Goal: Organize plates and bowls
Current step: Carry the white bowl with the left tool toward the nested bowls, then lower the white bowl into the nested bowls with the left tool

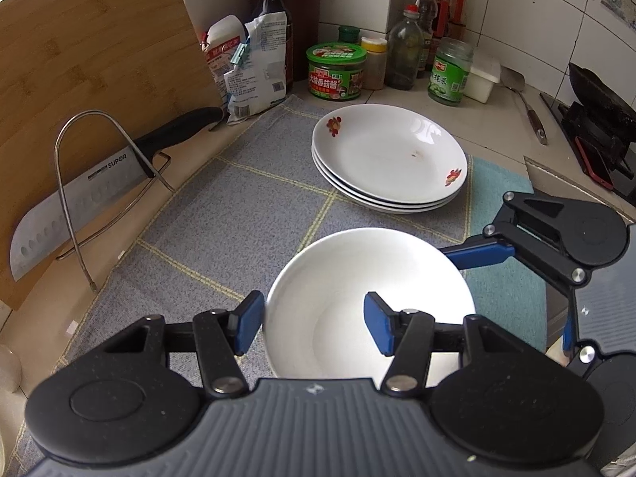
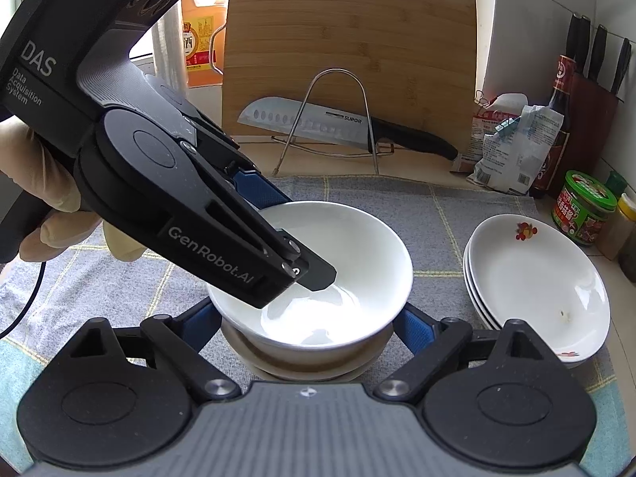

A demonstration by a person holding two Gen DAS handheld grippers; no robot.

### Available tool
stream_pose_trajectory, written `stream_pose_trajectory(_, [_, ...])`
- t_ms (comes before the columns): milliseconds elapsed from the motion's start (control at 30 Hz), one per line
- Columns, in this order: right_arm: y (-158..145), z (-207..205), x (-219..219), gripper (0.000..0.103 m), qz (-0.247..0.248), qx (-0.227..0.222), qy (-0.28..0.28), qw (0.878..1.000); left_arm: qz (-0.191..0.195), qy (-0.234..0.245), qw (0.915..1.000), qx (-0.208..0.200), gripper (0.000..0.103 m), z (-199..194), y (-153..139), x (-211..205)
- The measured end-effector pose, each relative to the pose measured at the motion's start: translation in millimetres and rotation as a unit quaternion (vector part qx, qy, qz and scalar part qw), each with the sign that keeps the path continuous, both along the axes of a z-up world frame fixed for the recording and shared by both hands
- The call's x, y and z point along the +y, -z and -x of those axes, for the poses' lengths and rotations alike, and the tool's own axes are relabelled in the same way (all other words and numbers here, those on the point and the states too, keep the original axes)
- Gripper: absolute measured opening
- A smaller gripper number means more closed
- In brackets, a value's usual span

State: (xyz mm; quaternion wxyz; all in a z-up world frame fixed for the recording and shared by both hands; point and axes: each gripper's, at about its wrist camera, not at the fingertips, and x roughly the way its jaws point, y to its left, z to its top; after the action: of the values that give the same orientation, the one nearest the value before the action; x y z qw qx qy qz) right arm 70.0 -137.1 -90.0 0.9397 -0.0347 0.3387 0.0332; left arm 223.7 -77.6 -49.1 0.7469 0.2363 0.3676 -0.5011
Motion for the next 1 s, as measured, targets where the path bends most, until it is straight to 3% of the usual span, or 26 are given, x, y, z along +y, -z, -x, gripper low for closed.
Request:
stream_pose_trajectory(133, [-4.3,3.4,-0.2,0.103,-0.010,-0.011,-0.004,1.000,0.016,-0.019,0.9997,0.004,0.062,-2.7,-3.1,6.3])
stream_pose_trajectory(267, [-9.5,15.7,-1.2,0.103,-0.012,-0.030,-0.006,0.999,0.042,-0.047,0.9979,-0.015,0.081,0.6,-10.0,21.4])
stream_pose_trajectory(400, [-16.7,29.4,0.3,0.103,-0.016,-0.058,-0.021,0.998,0.072,-0.082,0.9936,-0.027,0.083,8.1,-15.1,41.1])
stream_pose_trajectory(467, [-17.6,31.3,1.8,0.103,-0.022,-0.062,-0.035,0.997,0.082,-0.099,0.9912,-0.031,0.090,12.9,-15.3,49.8])
stream_pose_trajectory(700, [-12.2,32.3,6.2,0.103,-0.007,-0.059,-0.046,0.997,0.109,-0.161,0.9801,-0.041,0.093,36.7,-14.8,75.3])
stream_pose_trajectory(833, [-11.9,34.5,-1.9,0.103,-0.017,-0.052,-0.058,0.997,0.109,-0.197,0.9730,-0.053,0.093,58.0,-9.0,79.7])
stream_pose_trajectory(1000, [-9.6,39.6,-21.5,0.103,-0.026,-0.047,-0.083,0.995,0.105,-0.250,0.9618,-0.036,0.093,71.0,2.0,78.7])
